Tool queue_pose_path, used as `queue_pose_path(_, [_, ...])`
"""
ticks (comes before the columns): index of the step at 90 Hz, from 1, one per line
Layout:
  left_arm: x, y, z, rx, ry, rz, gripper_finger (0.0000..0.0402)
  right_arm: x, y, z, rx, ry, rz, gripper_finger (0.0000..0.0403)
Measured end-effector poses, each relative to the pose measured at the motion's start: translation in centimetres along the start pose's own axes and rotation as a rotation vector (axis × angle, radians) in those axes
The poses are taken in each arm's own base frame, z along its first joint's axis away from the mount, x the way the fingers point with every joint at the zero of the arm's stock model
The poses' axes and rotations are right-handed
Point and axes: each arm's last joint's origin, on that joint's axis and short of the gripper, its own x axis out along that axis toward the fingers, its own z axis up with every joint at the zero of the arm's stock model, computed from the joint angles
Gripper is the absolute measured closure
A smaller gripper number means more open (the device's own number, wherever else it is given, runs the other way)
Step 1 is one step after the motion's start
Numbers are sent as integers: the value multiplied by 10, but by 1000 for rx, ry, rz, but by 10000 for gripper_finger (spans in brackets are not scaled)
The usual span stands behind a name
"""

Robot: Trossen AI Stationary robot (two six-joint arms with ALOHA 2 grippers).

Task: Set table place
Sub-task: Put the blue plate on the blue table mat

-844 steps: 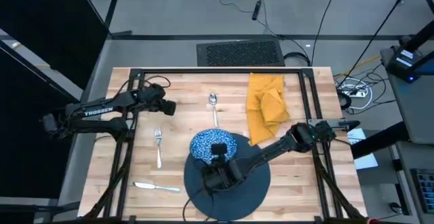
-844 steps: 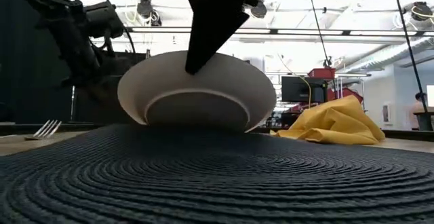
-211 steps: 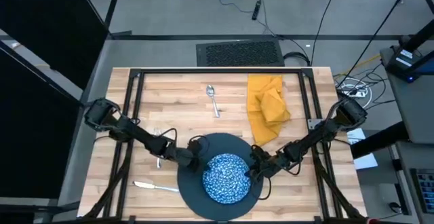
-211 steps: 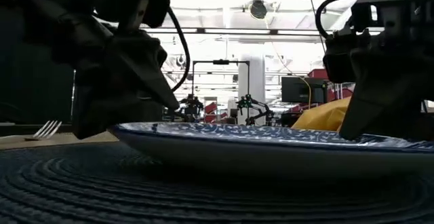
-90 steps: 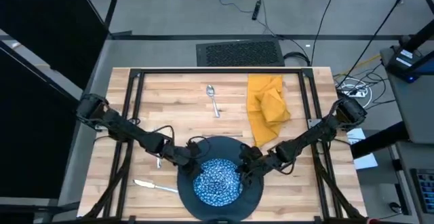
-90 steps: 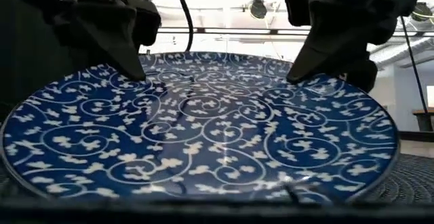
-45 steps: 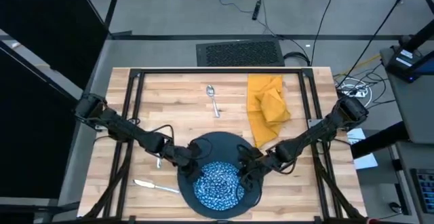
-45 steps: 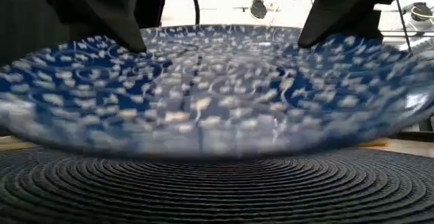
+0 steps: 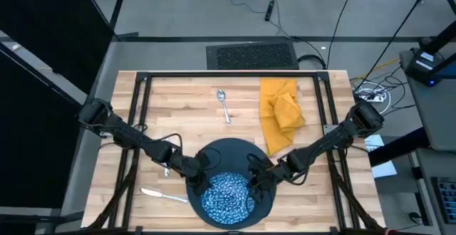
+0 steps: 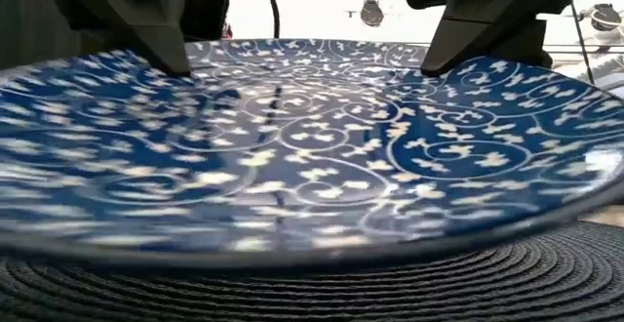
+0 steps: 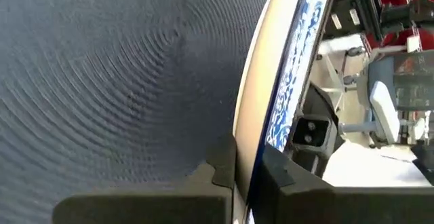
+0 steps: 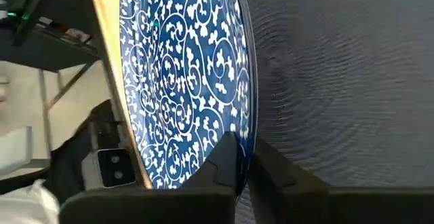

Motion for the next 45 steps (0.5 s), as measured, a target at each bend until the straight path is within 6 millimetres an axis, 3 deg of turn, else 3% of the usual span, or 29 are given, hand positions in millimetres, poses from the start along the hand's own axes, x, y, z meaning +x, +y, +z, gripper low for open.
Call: queue_pose_path(45, [25, 10, -4, 12, 27, 27, 401, 17, -10, -9, 9, 86, -53, 402])
